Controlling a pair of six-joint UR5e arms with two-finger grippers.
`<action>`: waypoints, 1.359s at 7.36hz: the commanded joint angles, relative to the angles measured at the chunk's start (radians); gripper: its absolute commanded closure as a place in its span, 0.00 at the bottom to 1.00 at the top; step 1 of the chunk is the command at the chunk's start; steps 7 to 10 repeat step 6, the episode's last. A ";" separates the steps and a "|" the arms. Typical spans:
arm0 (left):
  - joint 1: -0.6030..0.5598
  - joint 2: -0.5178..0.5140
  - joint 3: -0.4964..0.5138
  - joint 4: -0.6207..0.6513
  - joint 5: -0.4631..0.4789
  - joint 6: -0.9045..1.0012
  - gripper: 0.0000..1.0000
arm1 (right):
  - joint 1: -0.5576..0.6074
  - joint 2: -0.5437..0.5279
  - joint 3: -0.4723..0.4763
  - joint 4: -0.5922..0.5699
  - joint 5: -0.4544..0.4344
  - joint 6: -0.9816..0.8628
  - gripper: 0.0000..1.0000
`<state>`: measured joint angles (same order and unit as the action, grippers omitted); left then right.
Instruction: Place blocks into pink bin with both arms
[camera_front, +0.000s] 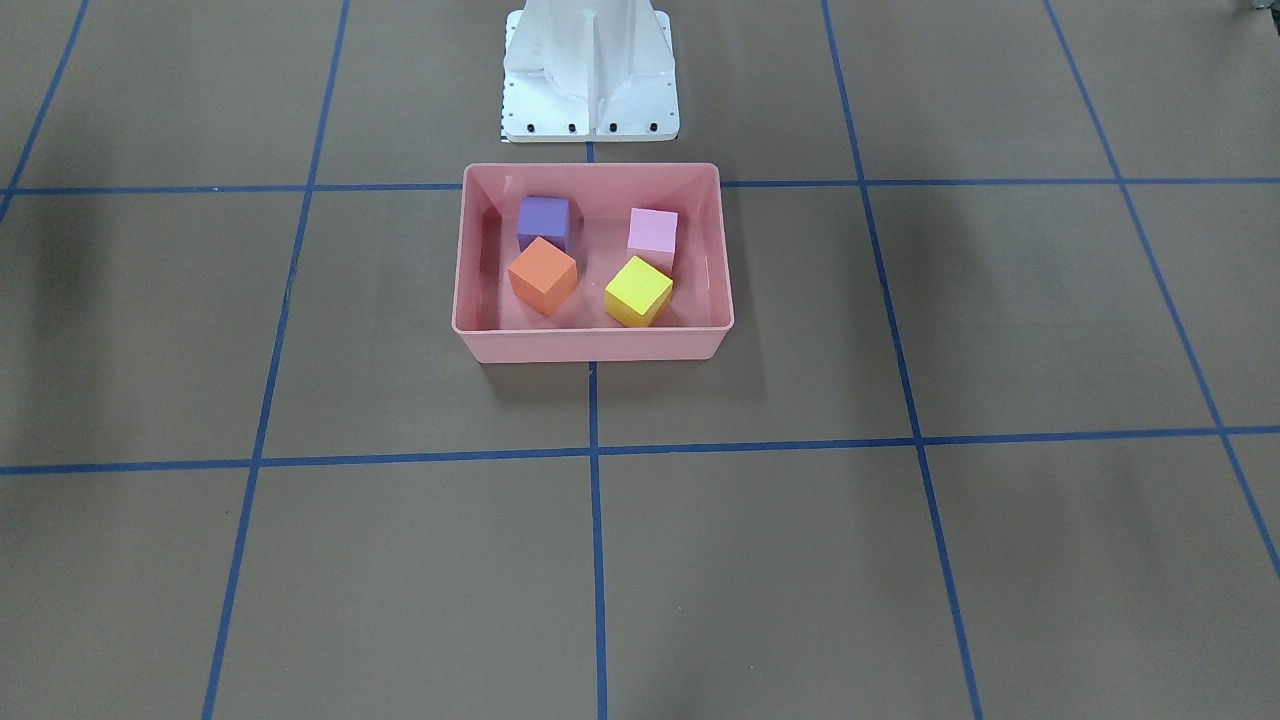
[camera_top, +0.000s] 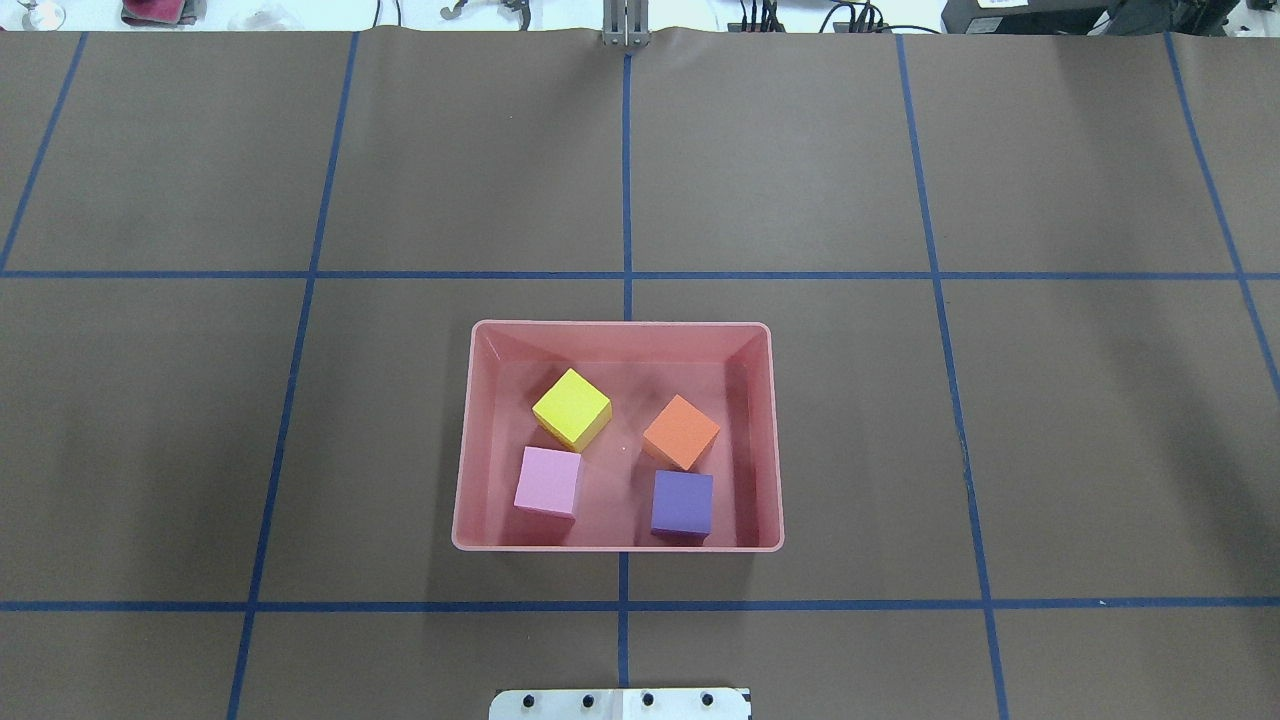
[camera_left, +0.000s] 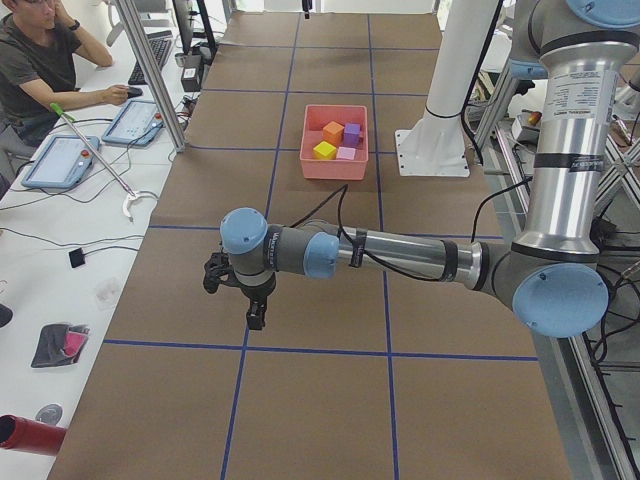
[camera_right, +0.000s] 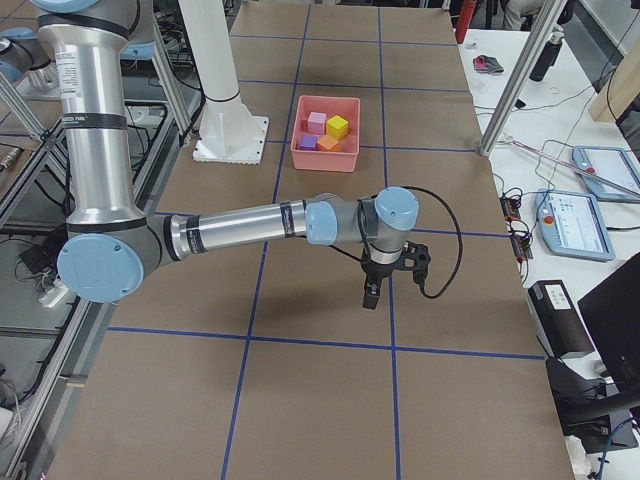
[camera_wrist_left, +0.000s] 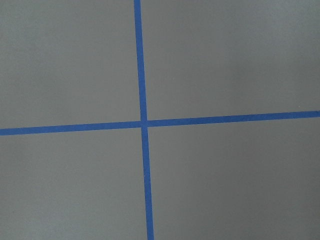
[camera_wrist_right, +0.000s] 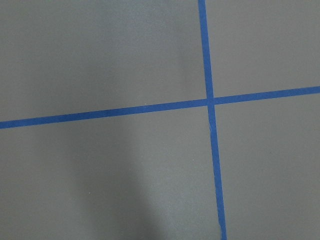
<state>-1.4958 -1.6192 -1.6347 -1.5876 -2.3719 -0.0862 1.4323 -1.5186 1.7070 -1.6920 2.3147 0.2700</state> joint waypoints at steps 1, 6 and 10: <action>-0.001 0.005 0.018 0.001 -0.001 -0.001 0.01 | 0.000 0.000 0.000 0.000 -0.038 0.000 0.00; -0.009 0.005 0.030 0.005 0.009 -0.027 0.01 | -0.001 0.000 -0.004 -0.002 -0.049 0.002 0.00; -0.009 0.005 0.030 0.005 0.009 -0.027 0.01 | -0.001 0.000 -0.004 -0.002 -0.049 0.002 0.00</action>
